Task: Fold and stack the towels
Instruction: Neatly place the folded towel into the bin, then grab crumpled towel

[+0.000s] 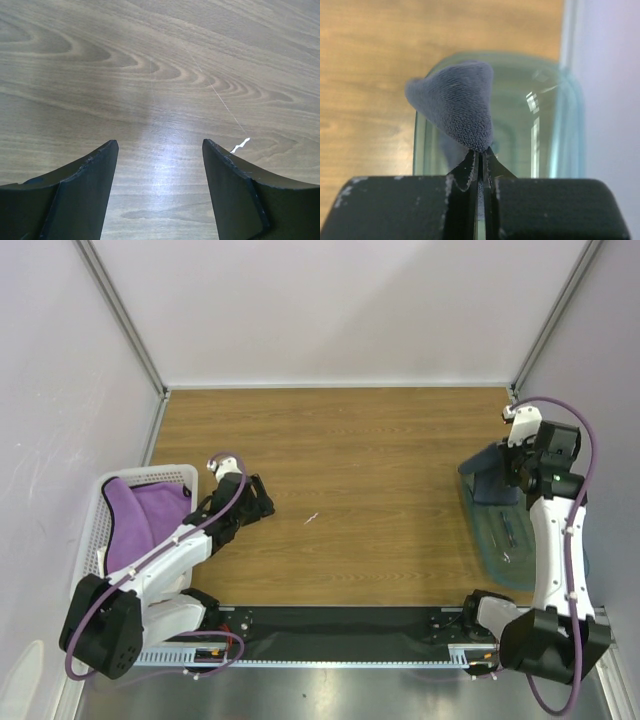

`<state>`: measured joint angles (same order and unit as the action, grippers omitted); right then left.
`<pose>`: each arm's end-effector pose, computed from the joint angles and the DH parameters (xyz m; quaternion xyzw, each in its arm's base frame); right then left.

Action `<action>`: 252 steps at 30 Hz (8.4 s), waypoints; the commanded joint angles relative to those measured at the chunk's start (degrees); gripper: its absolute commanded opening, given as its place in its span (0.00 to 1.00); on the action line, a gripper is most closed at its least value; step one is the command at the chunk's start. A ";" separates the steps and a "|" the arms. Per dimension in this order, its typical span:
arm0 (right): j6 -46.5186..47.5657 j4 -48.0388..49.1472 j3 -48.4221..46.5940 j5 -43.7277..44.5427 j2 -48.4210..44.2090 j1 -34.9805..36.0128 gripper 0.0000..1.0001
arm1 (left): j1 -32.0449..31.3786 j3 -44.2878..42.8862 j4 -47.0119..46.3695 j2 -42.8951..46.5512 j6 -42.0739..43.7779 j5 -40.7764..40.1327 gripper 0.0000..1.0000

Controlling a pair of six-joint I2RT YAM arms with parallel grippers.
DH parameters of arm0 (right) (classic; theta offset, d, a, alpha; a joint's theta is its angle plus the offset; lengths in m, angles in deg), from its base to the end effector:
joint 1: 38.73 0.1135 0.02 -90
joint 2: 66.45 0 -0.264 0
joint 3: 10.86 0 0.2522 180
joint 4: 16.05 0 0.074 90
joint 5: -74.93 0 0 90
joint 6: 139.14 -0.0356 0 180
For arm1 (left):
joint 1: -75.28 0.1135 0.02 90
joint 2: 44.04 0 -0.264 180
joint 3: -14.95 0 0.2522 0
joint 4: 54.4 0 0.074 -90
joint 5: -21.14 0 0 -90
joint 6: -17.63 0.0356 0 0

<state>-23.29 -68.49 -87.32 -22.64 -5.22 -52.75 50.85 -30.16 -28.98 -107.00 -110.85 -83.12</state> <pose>0.2178 -0.0496 0.3451 -0.1213 0.8860 -0.0957 0.4372 0.2031 -0.0826 0.1970 -0.1603 0.8980 -0.1082 0.3952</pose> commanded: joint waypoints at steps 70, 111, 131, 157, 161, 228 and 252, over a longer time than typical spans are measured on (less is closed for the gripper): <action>-13.36 -8.41 1.80 32.12 26.40 20.70 0.36 | -3.08 2.09 -5.94 5.30 5.08 -7.01 0.80; -53.53 22.59 18.22 10.55 17.34 -12.35 0.13 | -0.98 -1.61 -6.56 -0.23 5.08 -5.51 0.81; -51.69 18.55 14.81 26.47 -1.27 -1.37 0.56 | 3.07 -19.26 4.77 -9.73 5.61 3.80 0.78; -45.62 45.70 20.33 17.68 -7.29 37.21 1.00 | 49.02 -19.19 30.08 9.42 -8.36 -0.59 1.00; -50.52 45.80 19.64 13.30 -1.83 38.63 1.00 | 56.14 -14.45 29.47 8.91 -13.45 0.11 0.99; -52.92 35.95 12.16 19.62 11.72 20.17 1.00 | 52.20 -9.78 14.44 -12.18 -9.51 -13.95 0.75; -52.83 33.49 10.31 16.89 6.44 20.61 1.00 | 44.12 -23.74 26.04 7.84 -5.56 -18.35 0.12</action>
<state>-76.49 -35.57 -74.07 -4.90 2.46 -32.44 97.14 -47.54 -5.28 -104.94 -119.40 -98.92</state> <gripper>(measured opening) 0.995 0.132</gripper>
